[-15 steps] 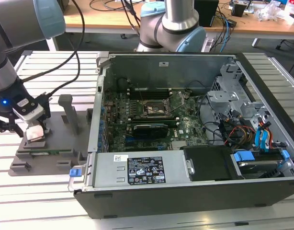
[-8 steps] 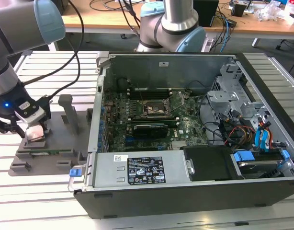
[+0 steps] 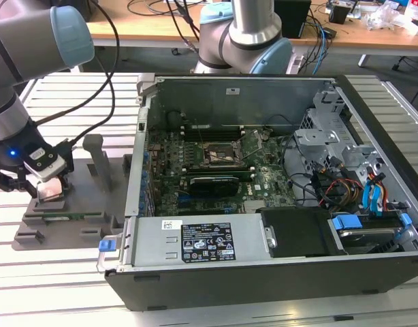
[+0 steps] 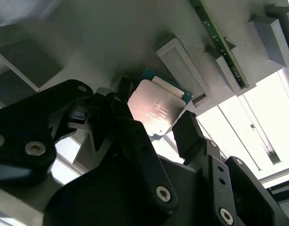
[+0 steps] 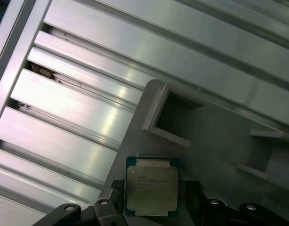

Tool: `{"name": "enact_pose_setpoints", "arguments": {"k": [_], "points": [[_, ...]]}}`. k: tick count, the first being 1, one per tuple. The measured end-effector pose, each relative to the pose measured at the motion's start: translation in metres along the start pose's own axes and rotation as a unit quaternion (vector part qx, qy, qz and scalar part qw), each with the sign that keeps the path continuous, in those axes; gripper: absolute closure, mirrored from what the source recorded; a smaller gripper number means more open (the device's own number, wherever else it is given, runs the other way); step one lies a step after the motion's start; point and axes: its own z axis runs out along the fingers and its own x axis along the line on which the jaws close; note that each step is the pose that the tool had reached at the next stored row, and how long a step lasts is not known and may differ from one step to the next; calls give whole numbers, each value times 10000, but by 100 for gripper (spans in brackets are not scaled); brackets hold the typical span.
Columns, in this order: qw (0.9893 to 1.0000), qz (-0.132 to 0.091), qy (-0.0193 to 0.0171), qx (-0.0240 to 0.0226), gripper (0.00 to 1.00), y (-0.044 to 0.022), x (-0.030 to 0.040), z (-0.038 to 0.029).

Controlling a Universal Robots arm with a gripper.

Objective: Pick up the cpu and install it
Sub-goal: 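Pick up the cpu and move it towards the insertion slot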

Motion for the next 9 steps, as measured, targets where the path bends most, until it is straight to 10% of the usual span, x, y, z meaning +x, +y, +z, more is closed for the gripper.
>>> {"name": "enact_pose_setpoints", "arguments": {"k": [9], "points": [[10000,0,-1,-6,45,9,10,19]]}}
